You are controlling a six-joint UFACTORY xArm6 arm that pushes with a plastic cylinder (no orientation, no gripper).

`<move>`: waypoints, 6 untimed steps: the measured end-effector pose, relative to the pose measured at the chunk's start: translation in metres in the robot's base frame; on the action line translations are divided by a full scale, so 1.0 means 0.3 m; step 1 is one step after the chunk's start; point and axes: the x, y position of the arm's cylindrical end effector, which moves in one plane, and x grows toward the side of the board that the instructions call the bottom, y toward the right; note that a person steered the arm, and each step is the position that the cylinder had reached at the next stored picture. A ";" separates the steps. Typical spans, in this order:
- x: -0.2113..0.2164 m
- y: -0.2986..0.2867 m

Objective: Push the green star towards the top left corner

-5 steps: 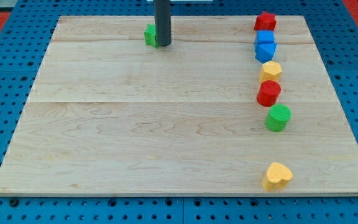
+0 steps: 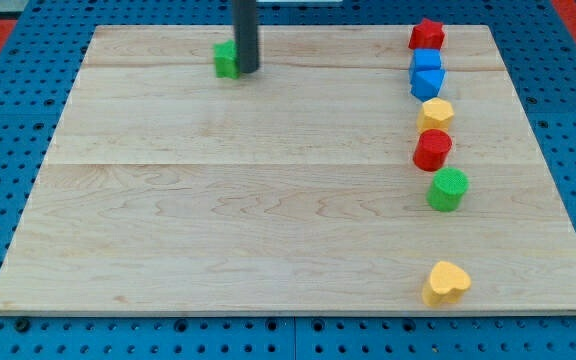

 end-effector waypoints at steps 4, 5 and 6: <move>-0.121 -0.009; -0.117 -0.021; -0.117 -0.112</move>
